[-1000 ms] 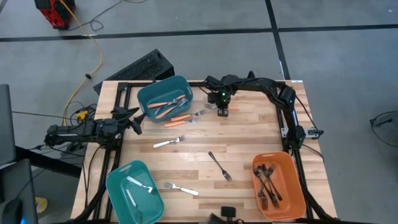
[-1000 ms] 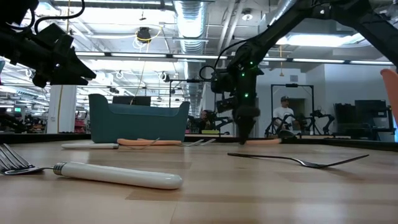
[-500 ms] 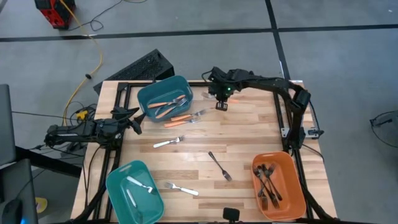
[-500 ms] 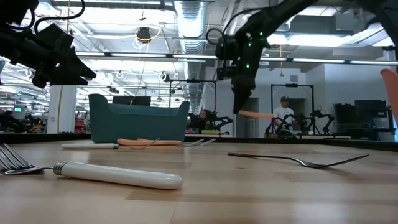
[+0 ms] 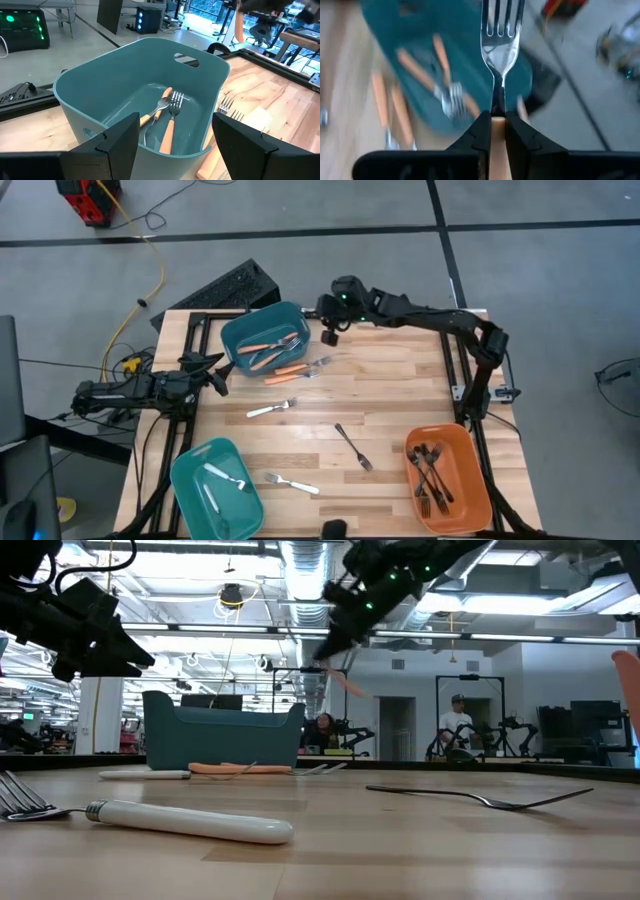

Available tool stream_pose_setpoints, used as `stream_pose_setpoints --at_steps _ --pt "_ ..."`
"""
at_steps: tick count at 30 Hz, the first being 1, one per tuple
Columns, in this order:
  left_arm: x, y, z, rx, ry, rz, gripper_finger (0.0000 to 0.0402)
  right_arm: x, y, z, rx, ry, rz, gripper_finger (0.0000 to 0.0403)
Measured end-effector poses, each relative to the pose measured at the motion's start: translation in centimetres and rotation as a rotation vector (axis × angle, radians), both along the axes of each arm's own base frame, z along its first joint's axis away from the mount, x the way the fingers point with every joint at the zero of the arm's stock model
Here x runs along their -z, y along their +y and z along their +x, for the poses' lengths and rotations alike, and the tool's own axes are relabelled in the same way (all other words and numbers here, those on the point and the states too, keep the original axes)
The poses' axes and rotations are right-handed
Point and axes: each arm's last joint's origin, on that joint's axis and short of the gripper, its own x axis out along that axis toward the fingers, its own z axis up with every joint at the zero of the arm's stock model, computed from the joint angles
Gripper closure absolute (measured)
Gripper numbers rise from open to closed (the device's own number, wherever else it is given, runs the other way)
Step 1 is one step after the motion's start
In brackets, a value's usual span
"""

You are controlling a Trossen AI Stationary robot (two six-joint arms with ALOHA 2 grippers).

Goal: Sort silverware by color (type)
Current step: Put the orange fork into the blue bin

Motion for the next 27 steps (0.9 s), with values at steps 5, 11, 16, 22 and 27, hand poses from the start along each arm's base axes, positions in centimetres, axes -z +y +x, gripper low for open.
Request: stream_pose_setpoints --at_steps 5,11,16,22,27 --pt "0.0 0.0 0.0 0.000 0.000 0.000 0.0167 -1.7 1.0 1.5 -0.055 -0.191 -0.078 0.0345" --pt "0.0 0.0 0.0 0.000 0.001 0.000 0.0167 -3.9 1.9 2.4 -0.146 -0.421 -0.129 0.0345" --pt "0.0 0.0 0.0 -0.008 0.000 0.004 0.0167 -5.4 2.0 2.4 -0.203 -0.566 -0.183 0.0345" --pt "0.0 0.1 -0.1 -0.026 0.000 0.011 0.0167 -6.4 2.1 2.5 -0.264 -0.686 -0.231 0.0346" --pt "0.0 0.1 -0.1 -0.026 0.004 0.013 0.0167 -4.1 1.3 4.6 -0.363 -0.822 -0.216 0.0346"
